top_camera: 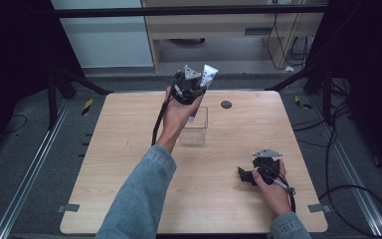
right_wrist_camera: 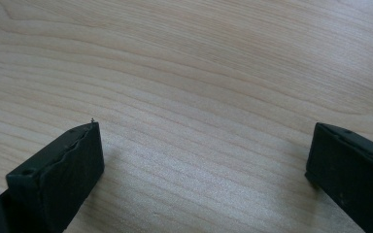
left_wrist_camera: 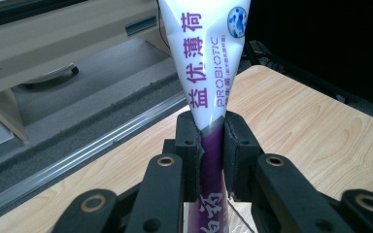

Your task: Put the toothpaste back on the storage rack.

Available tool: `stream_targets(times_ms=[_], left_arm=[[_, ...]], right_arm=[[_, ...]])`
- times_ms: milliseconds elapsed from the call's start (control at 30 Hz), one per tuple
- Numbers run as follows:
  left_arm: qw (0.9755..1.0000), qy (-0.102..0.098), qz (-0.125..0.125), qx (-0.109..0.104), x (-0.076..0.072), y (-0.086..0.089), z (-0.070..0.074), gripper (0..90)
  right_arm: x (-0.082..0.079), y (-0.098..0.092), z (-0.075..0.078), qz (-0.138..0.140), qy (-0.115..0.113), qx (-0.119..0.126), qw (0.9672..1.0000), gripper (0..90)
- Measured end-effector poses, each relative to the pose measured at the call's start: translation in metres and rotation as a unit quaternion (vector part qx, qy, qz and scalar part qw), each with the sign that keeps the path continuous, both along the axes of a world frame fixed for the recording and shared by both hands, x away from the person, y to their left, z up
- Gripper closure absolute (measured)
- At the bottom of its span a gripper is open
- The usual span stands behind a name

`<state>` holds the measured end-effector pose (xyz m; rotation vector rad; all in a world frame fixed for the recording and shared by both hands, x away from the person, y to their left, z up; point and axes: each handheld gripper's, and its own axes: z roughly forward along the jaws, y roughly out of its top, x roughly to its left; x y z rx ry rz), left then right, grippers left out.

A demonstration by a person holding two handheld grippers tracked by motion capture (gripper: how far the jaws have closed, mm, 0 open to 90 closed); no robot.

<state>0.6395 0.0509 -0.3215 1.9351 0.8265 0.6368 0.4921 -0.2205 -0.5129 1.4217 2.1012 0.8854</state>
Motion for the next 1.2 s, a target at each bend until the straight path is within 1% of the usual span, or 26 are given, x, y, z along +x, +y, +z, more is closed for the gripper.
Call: stream_targets(times_ms=[167,233,267,333,500,633,733,833,967,1200], left_arm=[[1.0000,-0.003,-0.004,0.004,-0.001,0.001,-0.002,78.3],[1.0000,-0.003,-0.002,0.000,-0.001,0.002,-0.003,78.3],[1.0000,-0.003,-0.002,0.000,-0.002,0.002,-0.005,78.3],[1.0000,-0.001,-0.004,0.003,-0.001,0.003,-0.007,78.3],[1.0000,0.001,-0.003,-0.001,-0.001,0.004,-0.012,78.3],[1.0000,0.005,-0.005,0.002,-0.002,0.006,-0.017,78.3],[0.9999,0.008,-0.009,-0.010,-0.002,0.008,-0.020,78.3],[0.9999,0.011,-0.011,-0.005,-0.002,0.010,-0.024,78.3],[0.9998,0.014,-0.009,-0.007,-0.002,0.014,-0.028,78.3],[0.9997,0.020,-0.014,-0.003,-0.004,0.017,-0.036,78.4]], right_arm=[[0.000,0.000,0.000,0.000,0.000,0.000,1.0000,0.4],[0.000,0.000,0.000,-0.001,0.000,0.002,1.0000,0.4],[0.000,0.000,0.000,0.001,0.000,-0.001,1.0000,0.4],[0.000,0.000,0.000,-0.001,0.000,0.002,1.0000,0.4],[0.000,0.000,0.000,0.000,-0.001,-0.001,1.0000,0.4],[0.000,0.000,0.000,0.000,0.000,0.001,1.0000,0.4],[0.000,0.000,0.000,0.000,0.000,0.001,1.0000,0.4],[0.000,0.000,0.000,-0.001,0.000,0.002,1.0000,0.4],[0.000,0.000,0.000,0.000,-0.002,0.001,1.0000,0.4],[0.000,0.000,0.000,0.000,-0.002,0.001,1.0000,0.4]])
